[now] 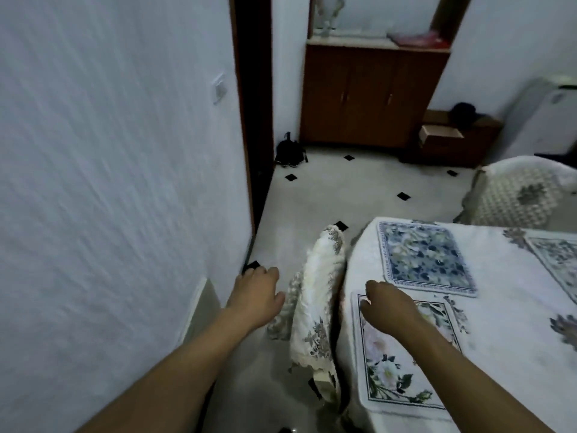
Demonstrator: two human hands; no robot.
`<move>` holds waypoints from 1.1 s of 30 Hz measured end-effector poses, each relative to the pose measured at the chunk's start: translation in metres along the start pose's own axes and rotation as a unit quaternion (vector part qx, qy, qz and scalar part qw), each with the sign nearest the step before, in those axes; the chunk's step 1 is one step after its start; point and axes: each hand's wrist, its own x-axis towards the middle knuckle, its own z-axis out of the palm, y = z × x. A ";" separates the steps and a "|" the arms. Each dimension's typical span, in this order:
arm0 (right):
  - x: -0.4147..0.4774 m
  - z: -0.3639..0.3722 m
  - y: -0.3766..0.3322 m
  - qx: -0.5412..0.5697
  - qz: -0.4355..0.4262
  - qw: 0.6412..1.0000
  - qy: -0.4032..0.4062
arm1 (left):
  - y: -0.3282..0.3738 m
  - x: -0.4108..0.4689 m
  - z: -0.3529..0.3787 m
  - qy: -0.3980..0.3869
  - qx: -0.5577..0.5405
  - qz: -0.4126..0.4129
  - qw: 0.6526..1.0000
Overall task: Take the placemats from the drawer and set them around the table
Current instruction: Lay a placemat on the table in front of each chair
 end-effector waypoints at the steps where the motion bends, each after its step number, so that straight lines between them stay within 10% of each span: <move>1: 0.008 0.000 0.008 0.006 0.024 1.000 -0.002 | 0.004 0.019 0.002 -0.008 0.000 0.020 1.000; 17: 0.101 0.007 0.118 0.156 0.296 0.942 0.020 | 0.108 0.274 0.037 -0.088 0.062 0.258 0.960; 33: 0.141 0.036 0.080 0.210 0.618 0.757 0.014 | 0.159 0.473 0.106 -0.201 0.102 0.545 0.808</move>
